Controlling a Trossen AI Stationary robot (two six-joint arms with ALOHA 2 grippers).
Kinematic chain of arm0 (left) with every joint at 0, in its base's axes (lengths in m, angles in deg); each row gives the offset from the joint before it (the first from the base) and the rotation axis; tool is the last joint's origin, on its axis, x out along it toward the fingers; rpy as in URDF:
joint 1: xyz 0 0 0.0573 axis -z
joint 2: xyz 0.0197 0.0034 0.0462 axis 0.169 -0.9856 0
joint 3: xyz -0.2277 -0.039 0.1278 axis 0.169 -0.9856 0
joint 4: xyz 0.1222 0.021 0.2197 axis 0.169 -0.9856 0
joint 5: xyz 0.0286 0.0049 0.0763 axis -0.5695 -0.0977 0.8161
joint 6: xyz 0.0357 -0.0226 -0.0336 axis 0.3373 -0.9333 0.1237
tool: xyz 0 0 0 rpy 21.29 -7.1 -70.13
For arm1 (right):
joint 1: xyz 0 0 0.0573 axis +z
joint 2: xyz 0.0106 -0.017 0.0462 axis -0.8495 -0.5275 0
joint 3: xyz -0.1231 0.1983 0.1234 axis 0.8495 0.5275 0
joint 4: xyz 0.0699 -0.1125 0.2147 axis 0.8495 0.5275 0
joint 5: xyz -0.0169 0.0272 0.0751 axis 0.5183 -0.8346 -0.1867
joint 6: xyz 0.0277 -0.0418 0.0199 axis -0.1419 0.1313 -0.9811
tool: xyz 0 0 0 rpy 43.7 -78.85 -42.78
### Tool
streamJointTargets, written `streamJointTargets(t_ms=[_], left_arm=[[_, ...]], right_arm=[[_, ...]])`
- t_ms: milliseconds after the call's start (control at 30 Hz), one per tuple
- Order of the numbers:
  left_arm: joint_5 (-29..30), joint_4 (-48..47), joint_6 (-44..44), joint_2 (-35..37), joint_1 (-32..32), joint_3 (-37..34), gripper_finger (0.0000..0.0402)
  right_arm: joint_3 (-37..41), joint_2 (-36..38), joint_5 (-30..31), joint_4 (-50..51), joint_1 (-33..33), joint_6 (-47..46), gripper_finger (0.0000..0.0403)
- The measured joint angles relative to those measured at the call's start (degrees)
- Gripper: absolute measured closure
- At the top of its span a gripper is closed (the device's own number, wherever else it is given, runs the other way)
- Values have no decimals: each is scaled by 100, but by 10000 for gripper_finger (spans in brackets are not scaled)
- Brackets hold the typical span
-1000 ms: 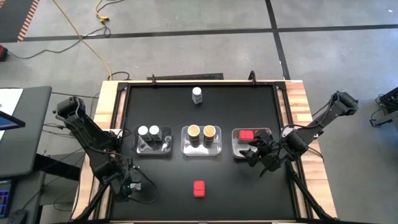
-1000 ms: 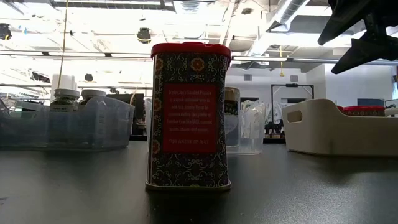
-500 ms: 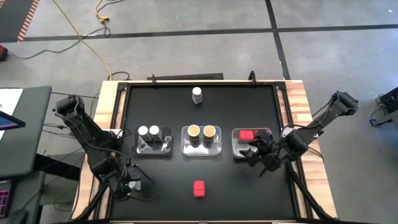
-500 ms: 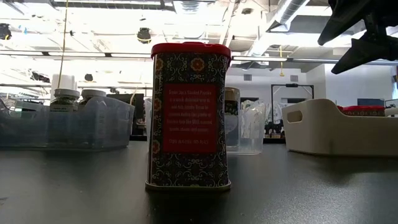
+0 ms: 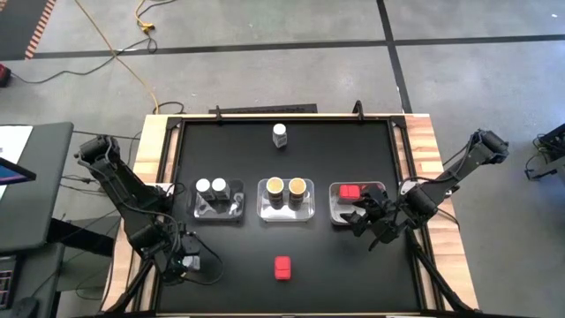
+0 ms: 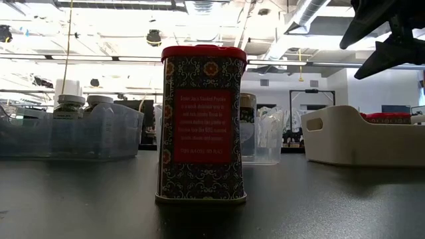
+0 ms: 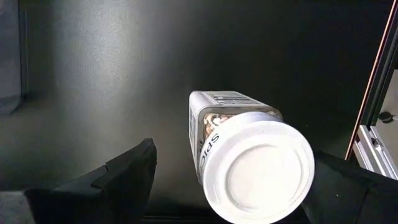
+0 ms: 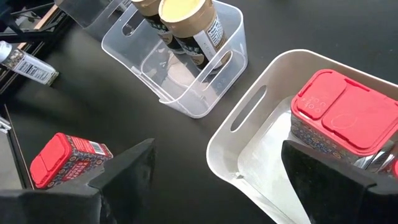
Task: Sort spices by type
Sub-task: Put the bottom white seasoning bottle into the black bin
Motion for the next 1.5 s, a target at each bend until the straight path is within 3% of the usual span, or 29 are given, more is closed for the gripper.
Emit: streamJointTargets(t_ms=[500, 767, 1033, 1500], left_arm=[[269, -463, -77, 0, 41, 323, 68], [299, -436, 60, -2, 50, 323, 68], [278, 6, -487, -4, 50, -3, 68], [275, -9, -224, -4, 68, -9, 68]], right_arm=[[0, 2, 0, -1, 0, 2, 31], [0, 0, 0, -2, 0, 7, 31], [0, 0, 2, 0, 0, 15, 31], [0, 0, 2, 4, 0, 11, 31]])
